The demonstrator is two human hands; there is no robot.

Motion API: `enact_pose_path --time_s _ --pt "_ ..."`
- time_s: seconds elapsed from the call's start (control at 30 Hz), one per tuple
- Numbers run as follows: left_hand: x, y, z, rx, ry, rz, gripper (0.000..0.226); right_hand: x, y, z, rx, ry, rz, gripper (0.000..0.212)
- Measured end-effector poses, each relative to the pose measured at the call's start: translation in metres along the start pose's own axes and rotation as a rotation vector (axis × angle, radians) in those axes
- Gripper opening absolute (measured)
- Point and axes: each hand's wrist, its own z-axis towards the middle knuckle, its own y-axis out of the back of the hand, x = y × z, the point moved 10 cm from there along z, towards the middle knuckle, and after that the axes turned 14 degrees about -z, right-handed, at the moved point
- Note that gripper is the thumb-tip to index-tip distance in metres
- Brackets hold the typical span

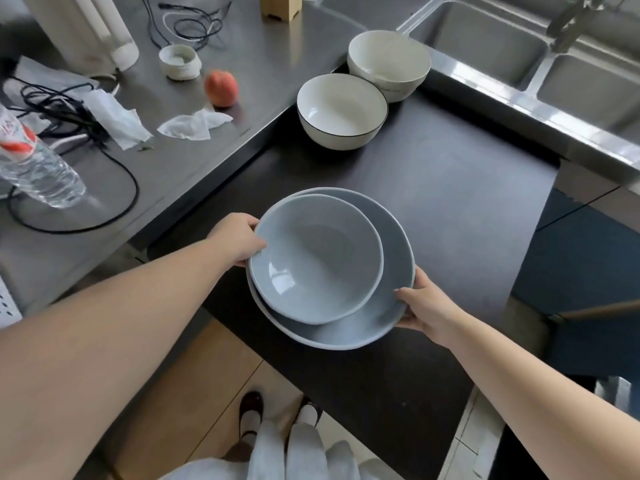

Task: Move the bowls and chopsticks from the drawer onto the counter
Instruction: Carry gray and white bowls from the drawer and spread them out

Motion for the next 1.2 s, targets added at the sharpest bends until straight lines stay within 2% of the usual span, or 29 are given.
enact_pose_path --time_s 0.17,0.3,0.4,0.5,0.6,0.83,1.1,1.2 --pt "0.007 -0.001 0.0 0.019 0.014 -0.07 0.031 0.0 -0.001 -0.004 -0.019 0.083 0.07 0.055" --pt "0.027 -0.015 -0.022 0.158 0.093 -0.384 0.052 -0.011 -0.01 -0.017 -0.079 0.151 0.213 0.056" --pt "0.054 -0.039 -0.05 0.268 0.184 -0.648 0.074 -0.018 -0.026 -0.031 -0.076 0.203 0.277 0.072" --pt "0.081 -0.058 -0.071 0.237 0.256 -0.874 0.087 -0.027 -0.042 -0.042 -0.091 0.21 0.318 0.085" --pt "0.09 -0.067 -0.081 0.158 0.264 -1.052 0.08 -0.035 -0.051 -0.044 -0.118 0.196 0.427 0.087" --pt "0.089 -0.06 -0.08 0.046 0.212 -1.09 0.063 -0.036 -0.057 -0.035 -0.142 0.153 0.522 0.083" --pt "0.074 -0.037 -0.043 -0.031 0.171 -1.068 0.069 0.005 -0.064 -0.012 -0.179 0.155 0.524 0.076" --pt "0.062 -0.023 -0.023 -0.011 0.137 -1.055 0.07 0.025 -0.071 0.0 -0.205 0.166 0.493 0.077"
